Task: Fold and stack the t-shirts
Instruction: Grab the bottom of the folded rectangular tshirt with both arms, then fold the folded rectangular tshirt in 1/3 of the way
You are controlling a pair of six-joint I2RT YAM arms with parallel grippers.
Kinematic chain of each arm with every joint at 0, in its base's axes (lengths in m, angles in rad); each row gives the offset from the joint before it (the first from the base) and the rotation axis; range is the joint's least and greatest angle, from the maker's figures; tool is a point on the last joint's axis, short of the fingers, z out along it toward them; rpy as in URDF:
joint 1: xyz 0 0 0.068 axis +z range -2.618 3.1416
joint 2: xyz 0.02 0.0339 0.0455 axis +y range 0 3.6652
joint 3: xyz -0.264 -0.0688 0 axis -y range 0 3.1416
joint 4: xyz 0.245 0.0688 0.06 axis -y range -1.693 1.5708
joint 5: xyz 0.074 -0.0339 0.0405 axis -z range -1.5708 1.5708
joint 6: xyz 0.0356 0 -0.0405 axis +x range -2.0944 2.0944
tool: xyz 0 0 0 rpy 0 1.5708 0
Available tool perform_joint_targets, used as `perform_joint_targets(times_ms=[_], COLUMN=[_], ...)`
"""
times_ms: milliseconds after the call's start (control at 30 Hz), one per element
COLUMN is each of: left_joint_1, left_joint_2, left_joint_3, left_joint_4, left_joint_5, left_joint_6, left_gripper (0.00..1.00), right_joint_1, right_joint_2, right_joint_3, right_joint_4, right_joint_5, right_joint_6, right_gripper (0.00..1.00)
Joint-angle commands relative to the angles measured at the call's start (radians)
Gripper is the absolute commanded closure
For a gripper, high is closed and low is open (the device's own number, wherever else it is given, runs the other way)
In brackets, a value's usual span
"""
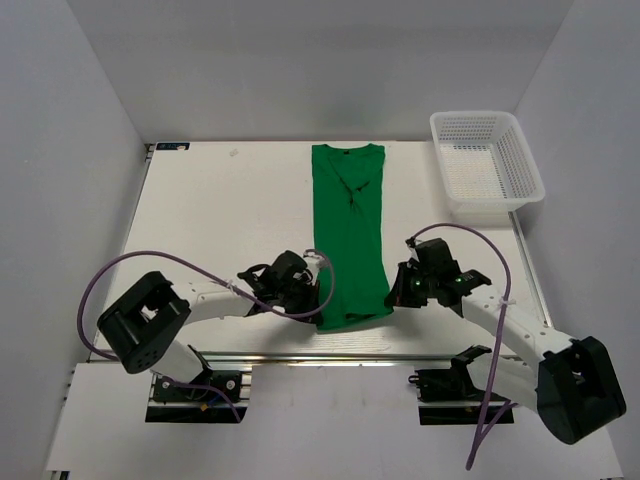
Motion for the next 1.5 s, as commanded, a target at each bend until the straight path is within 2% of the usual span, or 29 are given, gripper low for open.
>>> perform_joint_targets(times_ms=[0,100,167,267,400,533,667,1133,1300,1467], left_joint_1=[-0.007,0.024,0.033,0.044,0.096,0.162,0.214,0.329,0.387,0.418], left_joint_2=[-0.006,0.020,0.020,0.010,0.042,0.060,0.049,0.272,0.370,0.479], left_joint_3=[0.088,0.148,0.187,0.245,0.319,0.309,0.352,0.667,0.765,0.851], left_joint_4=[-0.067,-0.077,-0.125,-0.153,-0.235,-0.118,-0.088,-0.091,-0.102,-0.093], left_joint_5=[0.101,0.132,0.076,0.063,-0.054,-0.029,-0.076,-0.015,0.016,0.074], left_joint_6=[0.044,0.053,0.053,0.064,0.024,-0.062,-0.054,0.041,0.050,0.064], left_gripper=[1.00,1.00,1.00,1.00,1.00,1.00,1.00,1.00,1.00,1.00], right_joint_1=[0.003,-0.001,-0.004,-0.006,-0.015,-0.038,-0.055,-0.105,-0.133,-0.168], right_joint_2=[0.019,0.051,0.094,0.146,0.251,0.329,0.407,0.749,0.849,0.967], right_joint_3=[0.040,0.084,0.121,0.175,0.288,0.405,0.509,0.985,1.167,1.252], right_joint_4=[-0.063,-0.063,-0.088,-0.126,-0.166,-0.188,-0.183,-0.280,-0.332,-0.336], right_joint_5=[-0.053,-0.073,-0.030,0.011,0.049,0.083,0.131,0.159,0.145,0.087], right_joint_6=[-0.027,-0.033,-0.042,-0.045,-0.043,-0.030,-0.040,-0.224,-0.243,-0.218], right_gripper=[1.00,1.00,1.00,1.00,1.00,1.00,1.00,1.00,1.00,1.00])
